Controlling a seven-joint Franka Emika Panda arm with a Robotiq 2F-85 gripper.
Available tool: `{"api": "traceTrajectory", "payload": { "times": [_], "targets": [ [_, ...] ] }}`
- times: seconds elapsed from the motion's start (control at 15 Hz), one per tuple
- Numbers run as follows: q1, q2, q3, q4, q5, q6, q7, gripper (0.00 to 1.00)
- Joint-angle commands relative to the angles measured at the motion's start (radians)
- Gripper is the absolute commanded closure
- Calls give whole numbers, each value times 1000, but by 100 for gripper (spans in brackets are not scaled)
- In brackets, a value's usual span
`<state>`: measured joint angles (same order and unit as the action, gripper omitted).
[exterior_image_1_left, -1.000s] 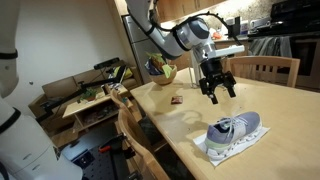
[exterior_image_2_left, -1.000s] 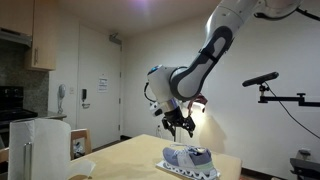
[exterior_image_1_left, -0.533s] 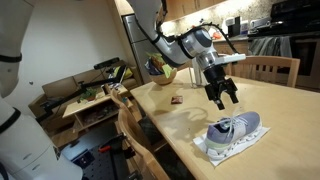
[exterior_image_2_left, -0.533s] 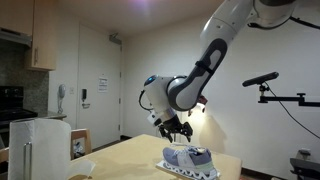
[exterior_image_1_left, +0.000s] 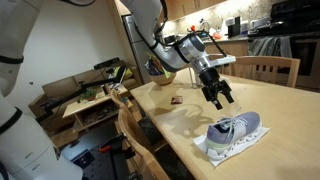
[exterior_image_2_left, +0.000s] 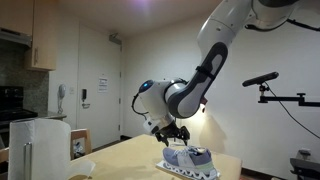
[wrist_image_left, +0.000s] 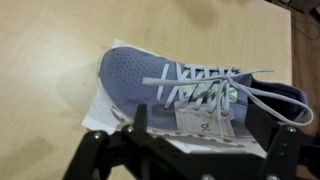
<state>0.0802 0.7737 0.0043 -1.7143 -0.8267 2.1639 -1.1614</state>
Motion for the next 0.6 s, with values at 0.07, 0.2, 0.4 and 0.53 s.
{"api": "traceTrajectory", "payload": {
  "times": [0.07, 0.2, 0.4, 0.53],
  "targets": [
    [23, -22, 1, -36, -74, 17, 126, 0],
    [20, -24, 7, -51, -80, 0, 156, 0],
    [18, -34, 10, -91, -91, -18, 160, 0],
    [18, -38, 9, -115, -101, -24, 158, 0]
  ]
}}
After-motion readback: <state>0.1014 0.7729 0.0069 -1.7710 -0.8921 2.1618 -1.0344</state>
